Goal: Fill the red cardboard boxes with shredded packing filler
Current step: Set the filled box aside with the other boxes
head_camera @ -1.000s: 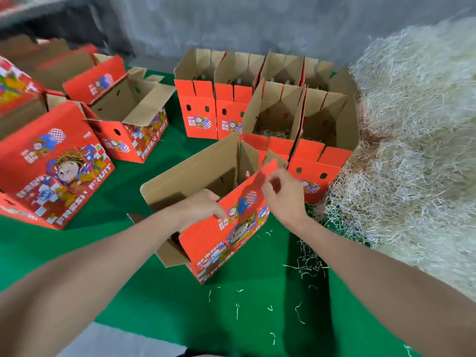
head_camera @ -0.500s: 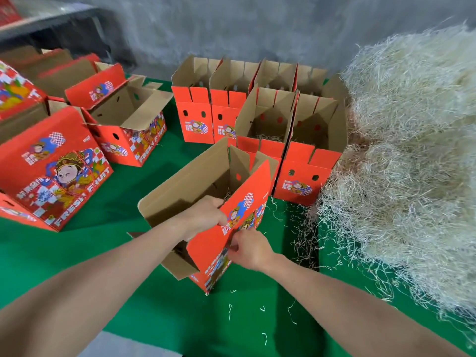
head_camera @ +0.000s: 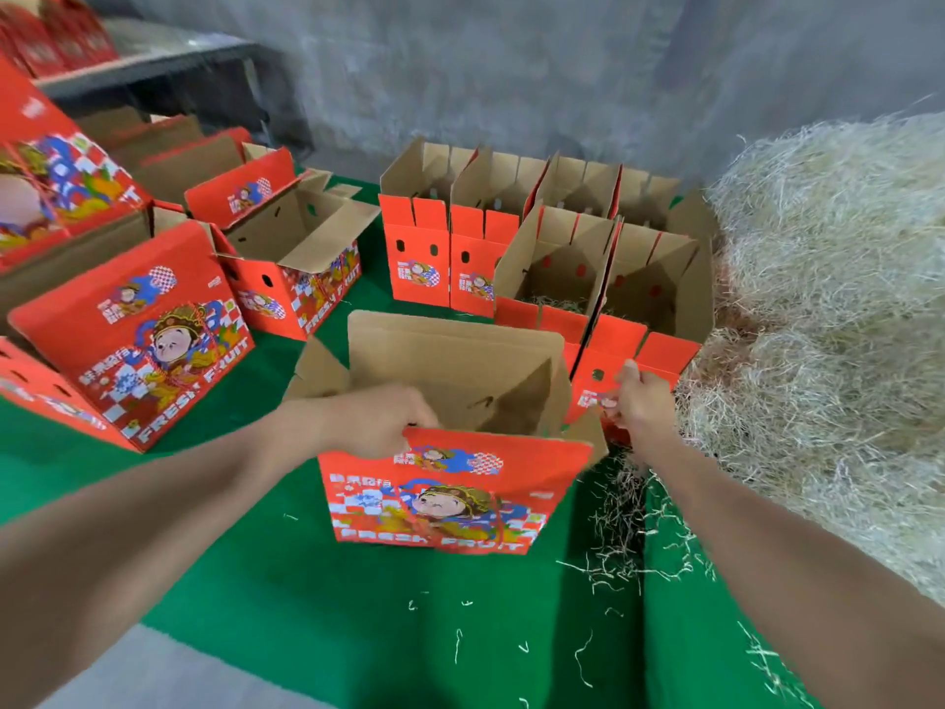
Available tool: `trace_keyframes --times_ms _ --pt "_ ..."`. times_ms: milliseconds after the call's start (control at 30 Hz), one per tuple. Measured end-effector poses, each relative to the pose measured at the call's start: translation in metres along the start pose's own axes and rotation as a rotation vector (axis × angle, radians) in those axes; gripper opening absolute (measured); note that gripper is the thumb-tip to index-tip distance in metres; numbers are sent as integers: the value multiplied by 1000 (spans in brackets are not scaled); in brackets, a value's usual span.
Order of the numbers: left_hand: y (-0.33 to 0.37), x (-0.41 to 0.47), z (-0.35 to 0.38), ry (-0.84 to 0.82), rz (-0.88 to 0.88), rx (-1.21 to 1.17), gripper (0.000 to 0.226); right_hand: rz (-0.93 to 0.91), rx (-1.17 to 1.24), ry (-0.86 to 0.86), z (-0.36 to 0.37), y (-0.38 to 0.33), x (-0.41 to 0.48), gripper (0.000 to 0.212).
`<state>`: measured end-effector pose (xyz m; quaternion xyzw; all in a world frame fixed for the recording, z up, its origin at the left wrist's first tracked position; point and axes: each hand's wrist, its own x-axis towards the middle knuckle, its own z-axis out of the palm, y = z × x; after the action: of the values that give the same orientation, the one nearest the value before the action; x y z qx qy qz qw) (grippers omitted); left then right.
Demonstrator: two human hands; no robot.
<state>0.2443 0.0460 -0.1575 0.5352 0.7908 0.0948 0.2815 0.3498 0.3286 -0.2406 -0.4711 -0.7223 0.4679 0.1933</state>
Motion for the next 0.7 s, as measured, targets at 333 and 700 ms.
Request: trace_keyframes --times_ms 333,700 --pt "-57 9 -4 804 -573 -56 50 -247 -371 -695 23 -38 -25 80" --pt "-22 30 47 575 -687 -1154 103 -80 -567 -676 64 -86 -39 31"
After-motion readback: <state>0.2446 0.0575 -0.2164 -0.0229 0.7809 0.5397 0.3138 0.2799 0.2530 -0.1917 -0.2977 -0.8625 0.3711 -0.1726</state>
